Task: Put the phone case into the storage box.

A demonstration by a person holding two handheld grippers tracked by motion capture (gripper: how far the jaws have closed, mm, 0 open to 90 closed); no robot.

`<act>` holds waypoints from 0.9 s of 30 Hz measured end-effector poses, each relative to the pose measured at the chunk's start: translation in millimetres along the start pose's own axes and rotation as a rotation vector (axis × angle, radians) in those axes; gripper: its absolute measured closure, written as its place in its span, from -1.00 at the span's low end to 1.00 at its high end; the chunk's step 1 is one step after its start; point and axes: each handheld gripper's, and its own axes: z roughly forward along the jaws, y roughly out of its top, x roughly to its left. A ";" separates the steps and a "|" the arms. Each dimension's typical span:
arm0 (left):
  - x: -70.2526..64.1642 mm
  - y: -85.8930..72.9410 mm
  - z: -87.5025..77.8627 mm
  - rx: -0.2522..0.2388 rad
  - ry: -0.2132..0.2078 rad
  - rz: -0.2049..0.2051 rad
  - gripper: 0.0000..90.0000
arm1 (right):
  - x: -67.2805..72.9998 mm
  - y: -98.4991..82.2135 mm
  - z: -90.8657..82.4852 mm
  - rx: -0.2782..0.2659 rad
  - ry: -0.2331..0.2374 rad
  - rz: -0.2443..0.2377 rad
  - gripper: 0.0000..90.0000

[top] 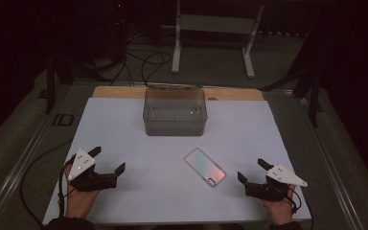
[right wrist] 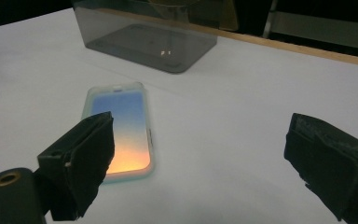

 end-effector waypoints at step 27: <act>-12.1 27.3 46.4 0.020 -0.047 0.066 -0.99 | -0.8 -1.9 1.5 0.011 0.005 0.001 -0.81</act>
